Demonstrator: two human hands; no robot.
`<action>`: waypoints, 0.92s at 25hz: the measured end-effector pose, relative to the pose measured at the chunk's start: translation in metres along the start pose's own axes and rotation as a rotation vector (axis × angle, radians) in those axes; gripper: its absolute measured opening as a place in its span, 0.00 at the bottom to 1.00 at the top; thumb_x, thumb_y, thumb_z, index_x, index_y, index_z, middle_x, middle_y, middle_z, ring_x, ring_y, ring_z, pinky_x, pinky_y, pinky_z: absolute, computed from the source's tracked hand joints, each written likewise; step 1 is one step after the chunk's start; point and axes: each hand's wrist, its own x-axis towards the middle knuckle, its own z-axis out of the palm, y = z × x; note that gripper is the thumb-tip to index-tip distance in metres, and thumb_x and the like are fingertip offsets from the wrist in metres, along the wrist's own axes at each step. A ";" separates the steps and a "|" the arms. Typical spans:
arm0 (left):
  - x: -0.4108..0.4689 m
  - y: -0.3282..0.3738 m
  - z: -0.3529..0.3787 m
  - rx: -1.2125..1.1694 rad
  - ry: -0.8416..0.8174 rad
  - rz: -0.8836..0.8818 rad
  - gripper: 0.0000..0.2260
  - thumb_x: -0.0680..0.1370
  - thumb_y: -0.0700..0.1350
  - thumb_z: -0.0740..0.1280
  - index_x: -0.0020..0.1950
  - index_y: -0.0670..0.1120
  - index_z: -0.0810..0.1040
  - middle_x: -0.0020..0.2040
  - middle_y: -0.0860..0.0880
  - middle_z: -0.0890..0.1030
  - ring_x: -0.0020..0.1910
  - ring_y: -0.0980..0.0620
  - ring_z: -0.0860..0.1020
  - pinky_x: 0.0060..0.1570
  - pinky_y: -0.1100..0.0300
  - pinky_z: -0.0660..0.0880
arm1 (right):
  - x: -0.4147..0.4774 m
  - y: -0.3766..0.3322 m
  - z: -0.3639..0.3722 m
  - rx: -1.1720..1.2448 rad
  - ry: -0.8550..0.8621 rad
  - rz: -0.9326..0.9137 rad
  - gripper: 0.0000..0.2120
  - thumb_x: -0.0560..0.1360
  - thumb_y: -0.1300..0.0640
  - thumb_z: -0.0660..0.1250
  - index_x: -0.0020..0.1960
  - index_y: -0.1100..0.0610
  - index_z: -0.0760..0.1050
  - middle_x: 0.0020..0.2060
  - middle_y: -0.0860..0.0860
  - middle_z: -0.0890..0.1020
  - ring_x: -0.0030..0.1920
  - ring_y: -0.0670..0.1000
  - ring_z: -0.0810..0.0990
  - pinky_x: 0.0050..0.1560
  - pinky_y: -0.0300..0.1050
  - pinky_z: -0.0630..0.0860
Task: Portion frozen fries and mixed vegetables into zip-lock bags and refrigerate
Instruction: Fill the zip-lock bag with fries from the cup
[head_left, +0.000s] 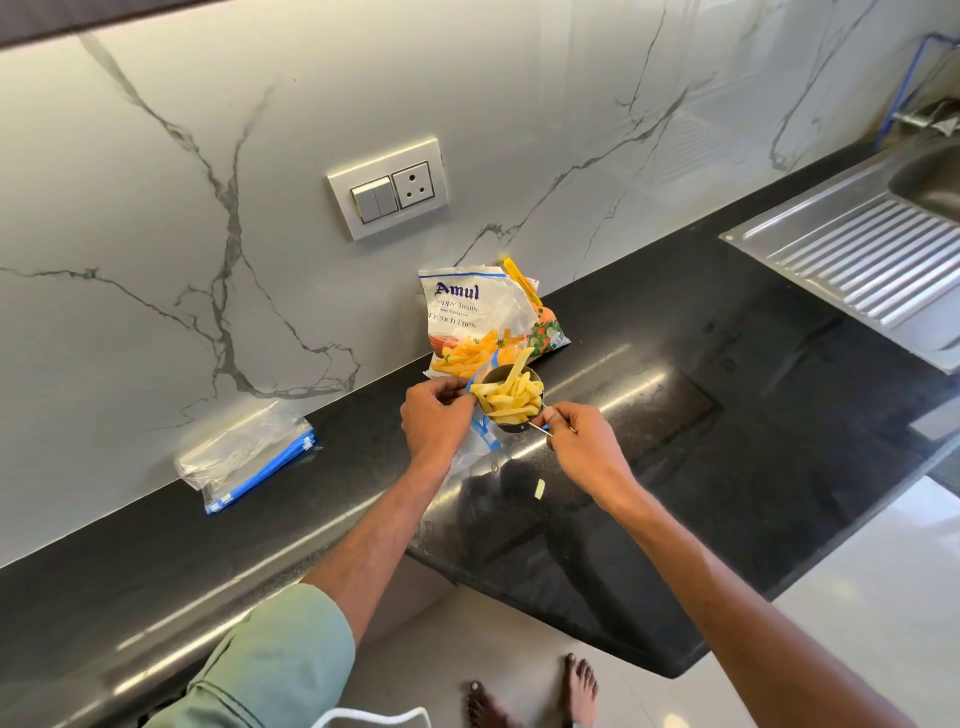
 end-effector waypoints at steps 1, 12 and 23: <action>0.000 0.002 0.000 -0.001 0.010 -0.004 0.06 0.76 0.45 0.76 0.53 0.50 0.87 0.41 0.60 0.82 0.45 0.60 0.82 0.55 0.51 0.82 | 0.000 0.001 0.001 -0.015 0.003 -0.006 0.14 0.86 0.57 0.59 0.50 0.53 0.83 0.32 0.46 0.79 0.29 0.43 0.71 0.30 0.35 0.67; -0.017 0.005 0.008 0.406 -0.059 0.482 0.12 0.75 0.41 0.71 0.58 0.46 0.84 0.51 0.50 0.82 0.43 0.53 0.80 0.46 0.53 0.81 | 0.003 -0.002 0.016 -0.254 0.021 -0.069 0.12 0.85 0.59 0.60 0.49 0.58 0.80 0.39 0.53 0.83 0.35 0.50 0.78 0.33 0.41 0.67; -0.003 0.001 -0.006 0.376 -0.033 0.256 0.07 0.81 0.45 0.69 0.58 0.47 0.81 0.52 0.50 0.82 0.50 0.52 0.80 0.50 0.56 0.76 | 0.006 0.005 0.010 -0.215 -0.130 -0.133 0.12 0.87 0.54 0.60 0.53 0.55 0.81 0.36 0.46 0.80 0.32 0.43 0.74 0.31 0.31 0.66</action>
